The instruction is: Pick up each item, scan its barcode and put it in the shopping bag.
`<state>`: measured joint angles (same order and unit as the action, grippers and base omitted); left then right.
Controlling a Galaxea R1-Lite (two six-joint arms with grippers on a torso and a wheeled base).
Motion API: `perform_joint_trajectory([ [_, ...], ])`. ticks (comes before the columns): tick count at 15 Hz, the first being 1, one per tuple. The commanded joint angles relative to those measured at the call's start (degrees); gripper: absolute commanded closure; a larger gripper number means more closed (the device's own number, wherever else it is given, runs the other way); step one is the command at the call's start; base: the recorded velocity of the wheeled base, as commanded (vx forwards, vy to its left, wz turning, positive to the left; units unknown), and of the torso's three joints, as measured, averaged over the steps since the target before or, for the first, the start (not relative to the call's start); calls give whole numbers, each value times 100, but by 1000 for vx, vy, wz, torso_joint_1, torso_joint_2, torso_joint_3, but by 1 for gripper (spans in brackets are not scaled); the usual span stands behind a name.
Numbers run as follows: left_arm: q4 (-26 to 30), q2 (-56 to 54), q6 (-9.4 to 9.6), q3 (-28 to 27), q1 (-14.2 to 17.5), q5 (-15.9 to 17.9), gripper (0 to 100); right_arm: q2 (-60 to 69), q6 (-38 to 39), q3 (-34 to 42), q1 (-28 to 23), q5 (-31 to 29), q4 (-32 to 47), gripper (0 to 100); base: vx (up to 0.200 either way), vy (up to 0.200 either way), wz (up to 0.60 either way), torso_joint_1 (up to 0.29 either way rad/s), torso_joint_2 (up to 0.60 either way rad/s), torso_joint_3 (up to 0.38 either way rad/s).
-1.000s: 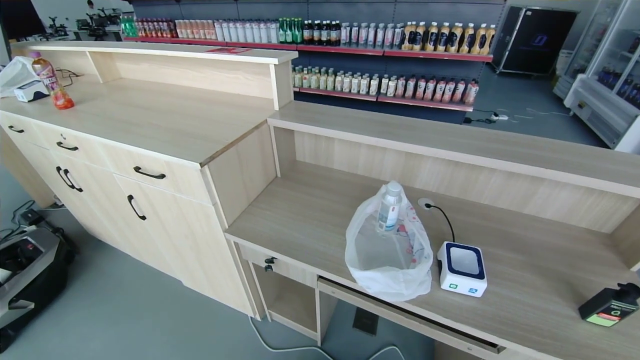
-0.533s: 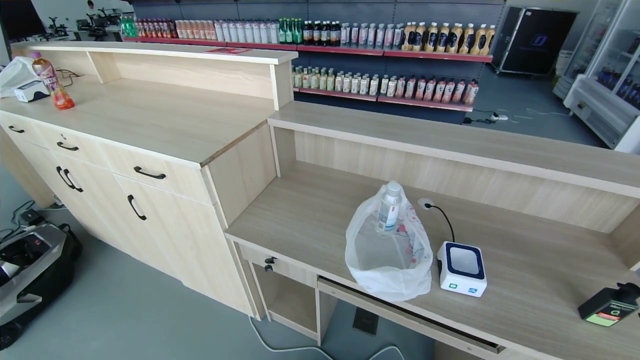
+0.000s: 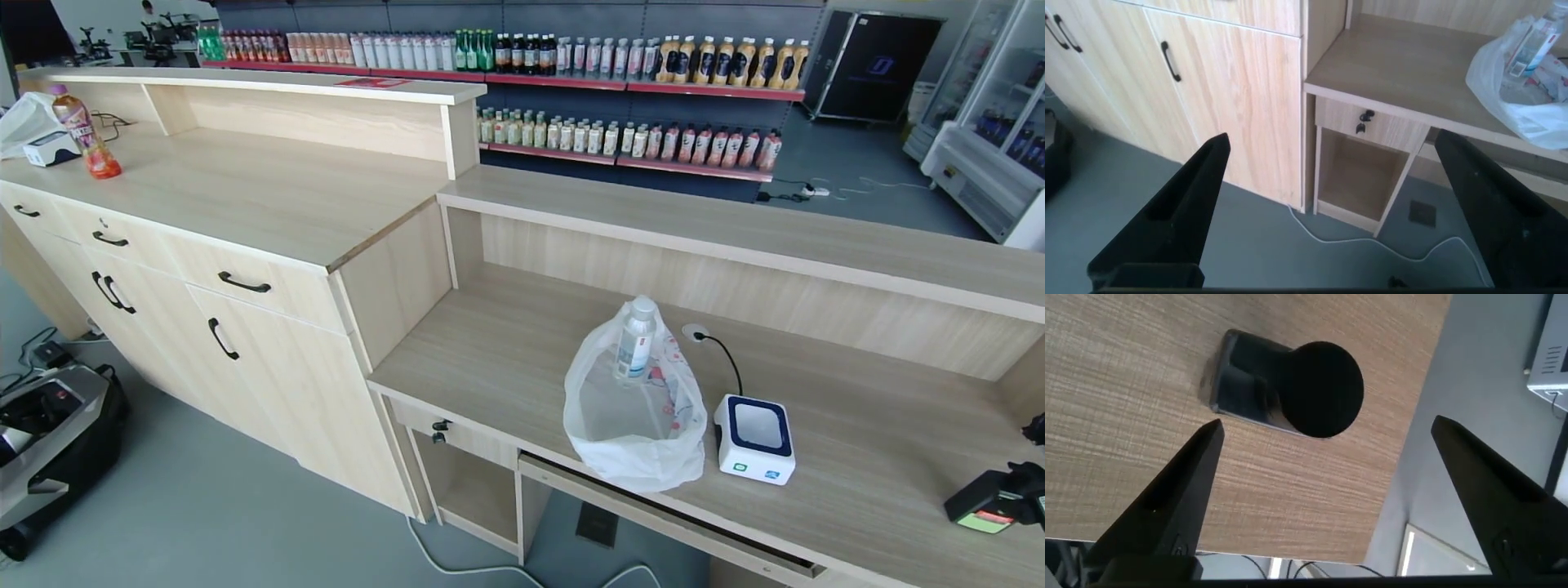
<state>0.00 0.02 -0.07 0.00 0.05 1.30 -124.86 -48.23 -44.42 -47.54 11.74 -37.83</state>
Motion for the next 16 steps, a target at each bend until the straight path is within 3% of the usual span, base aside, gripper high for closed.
perform_joint_trajectory([
  [1, 0, 6, -1, 0, 4, 1, 0, -267, -38, -23, 35, 127, -93, 0, 0, 0, 0, 0, 0, 0],
  [12, 0, 6, -1, 0, 4, 1, 0, -760, -55, -207, 456, 540, -515, 0, 0, 0, 0, 0, 0, 0],
  [13, 0, 6, -1, 0, 4, 1, 0, -777, -55, -198, 483, 540, -550, 100, 0, 0, 0, 0, 0, 0],
  [16, 0, 6, -1, 0, 4, 1, 0, -786, -64, -181, 509, 531, -577, 100, 0, 0, 0, 0, 0, 0],
])
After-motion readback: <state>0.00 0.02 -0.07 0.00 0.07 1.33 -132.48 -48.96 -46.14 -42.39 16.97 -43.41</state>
